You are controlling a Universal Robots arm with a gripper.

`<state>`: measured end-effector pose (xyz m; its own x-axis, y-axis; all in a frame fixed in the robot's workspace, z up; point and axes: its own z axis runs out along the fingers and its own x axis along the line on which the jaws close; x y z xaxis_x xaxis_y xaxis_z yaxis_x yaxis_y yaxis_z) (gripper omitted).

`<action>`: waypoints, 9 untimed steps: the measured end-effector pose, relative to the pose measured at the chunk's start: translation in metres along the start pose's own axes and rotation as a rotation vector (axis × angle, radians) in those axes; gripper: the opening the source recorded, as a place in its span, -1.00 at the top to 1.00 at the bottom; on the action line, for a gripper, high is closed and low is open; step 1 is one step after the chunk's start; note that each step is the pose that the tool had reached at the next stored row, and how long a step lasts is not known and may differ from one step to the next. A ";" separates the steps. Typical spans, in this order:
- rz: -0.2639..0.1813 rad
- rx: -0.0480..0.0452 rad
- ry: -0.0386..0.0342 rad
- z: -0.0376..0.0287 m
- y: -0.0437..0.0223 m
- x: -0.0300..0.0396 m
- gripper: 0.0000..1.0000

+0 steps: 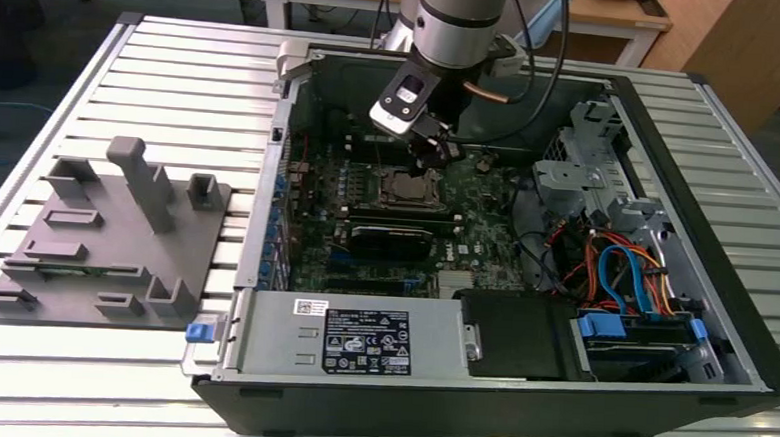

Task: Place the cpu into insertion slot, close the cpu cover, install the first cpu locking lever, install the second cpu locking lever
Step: 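Install the first cpu locking lever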

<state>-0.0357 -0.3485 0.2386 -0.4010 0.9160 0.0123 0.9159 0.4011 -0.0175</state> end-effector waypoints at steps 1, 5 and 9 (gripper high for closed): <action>-0.005 0.0001 -0.0001 0.0000 0.0000 0.0000 0.79; -0.009 0.0001 -0.0002 0.0000 0.0000 0.0000 0.79; -0.009 0.0000 -0.0002 0.0000 0.0000 0.0000 0.79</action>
<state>-0.0357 -0.3484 0.2386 -0.4091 0.9124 0.0123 0.9123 0.4092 -0.0174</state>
